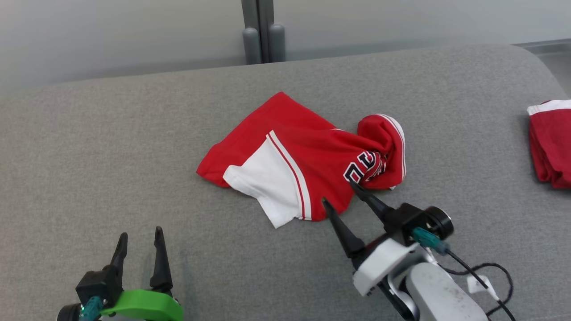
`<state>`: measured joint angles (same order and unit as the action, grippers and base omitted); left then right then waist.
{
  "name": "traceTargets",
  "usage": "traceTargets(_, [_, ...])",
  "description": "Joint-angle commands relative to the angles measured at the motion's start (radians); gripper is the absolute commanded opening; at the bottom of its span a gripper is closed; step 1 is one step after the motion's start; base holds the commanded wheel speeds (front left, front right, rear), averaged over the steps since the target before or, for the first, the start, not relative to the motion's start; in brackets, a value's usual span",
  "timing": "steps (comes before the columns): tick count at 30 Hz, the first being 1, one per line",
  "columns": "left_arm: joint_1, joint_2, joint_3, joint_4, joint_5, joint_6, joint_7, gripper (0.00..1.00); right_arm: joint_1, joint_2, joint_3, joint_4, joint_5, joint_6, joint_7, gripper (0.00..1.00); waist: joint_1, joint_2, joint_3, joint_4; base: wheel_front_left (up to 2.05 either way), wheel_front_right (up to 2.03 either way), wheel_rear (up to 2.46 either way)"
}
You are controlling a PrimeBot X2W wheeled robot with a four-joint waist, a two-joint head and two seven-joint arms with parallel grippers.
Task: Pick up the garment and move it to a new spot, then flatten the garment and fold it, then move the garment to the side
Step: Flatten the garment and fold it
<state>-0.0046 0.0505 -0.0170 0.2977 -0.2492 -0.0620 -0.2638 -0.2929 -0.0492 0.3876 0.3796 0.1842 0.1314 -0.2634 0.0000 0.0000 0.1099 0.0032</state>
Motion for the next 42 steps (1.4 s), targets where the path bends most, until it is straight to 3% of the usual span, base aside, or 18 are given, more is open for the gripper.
traceTargets(1, [-0.023, 0.001, -0.003, -0.003, -0.004, -0.006, -0.001, 1.0, -0.039, -0.004, 0.041, 0.019, 0.009, -0.002, -0.001, 1.0, 0.0, 0.0, 0.033, 0.027, 0.0, 0.0, 0.0])
traceTargets(4, [-0.049, 0.002, -0.016, -0.003, -0.007, -0.012, -0.001, 1.0, -0.137, -0.004, 0.165, 0.098, 0.023, -0.002, -0.001, 1.0, 0.0, 0.0, 0.063, 0.059, 0.0, 0.0, 0.0])
traceTargets(8, [-0.078, 0.002, -0.031, -0.001, -0.016, -0.02, -0.001, 1.0, -0.263, -0.004, 0.254, 0.212, 0.053, -0.002, -0.001, 1.0, 0.0, 0.0, 0.099, 0.109, 0.0, 0.0, 0.0])
traceTargets(17, [-0.125, 0.002, -0.069, 0.003, -0.04, -0.035, -0.001, 1.0, -0.452, -0.004, 0.298, 0.402, 0.098, -0.002, -0.001, 1.0, 0.0, 0.0, 0.176, 0.227, 0.0, 0.0, 0.0])
traceTargets(24, [-0.152, 0.002, -0.09, -0.004, -0.066, -0.034, -0.001, 1.0, -0.522, -0.004, 0.334, 0.505, 0.1, -0.002, -0.002, 1.0, 0.0, 0.0, 0.218, 0.276, 0.0, 0.0, 0.0])
traceTargets(26, [-0.152, 0.002, -0.096, -0.007, -0.075, -0.03, -0.001, 1.0, -0.53, -0.004, 0.338, 0.522, 0.099, -0.002, -0.001, 0.62, 0.0, 0.0, 0.224, 0.284, 0.0, 0.0, 0.0])
traceTargets(27, [-0.153, 0.002, -0.099, -0.009, -0.078, -0.029, -0.001, 1.0, -0.532, -0.005, 0.343, 0.528, 0.101, -0.002, -0.001, 0.5, 0.0, 0.0, 0.226, 0.286, 0.0, 0.0, 0.0])
traceTargets(28, [-0.153, 0.002, -0.101, -0.01, -0.079, -0.028, -0.001, 1.0, -0.534, -0.005, 0.345, 0.531, 0.101, -0.002, -0.002, 0.29, 0.0, 0.0, 0.227, 0.287, 0.0, 0.0, 0.0])
traceTargets(29, [-0.153, 0.002, -0.102, -0.01, -0.081, -0.028, -0.001, 1.0, -0.536, -0.005, 0.346, 0.532, 0.105, -0.002, -0.001, 0.18, 0.0, 0.0, 0.228, 0.288, 0.0, 0.0, 0.0])
traceTargets(30, [-0.153, 0.002, -0.103, -0.011, -0.083, -0.028, -0.001, 1.0, -0.538, -0.004, 0.343, 0.527, 0.11, -0.002, -0.001, 0.0, 0.0, 0.0, 0.229, 0.288, 0.0, 0.0, 0.0])
traceTargets(42, [-0.144, 0.002, -0.103, -0.018, -0.073, -0.035, -0.001, 1.0, -0.53, -0.004, 0.255, 0.395, 0.047, -0.002, -0.002, 0.0, 0.0, 0.0, 0.195, 0.268, 0.0, 0.0, 0.0])
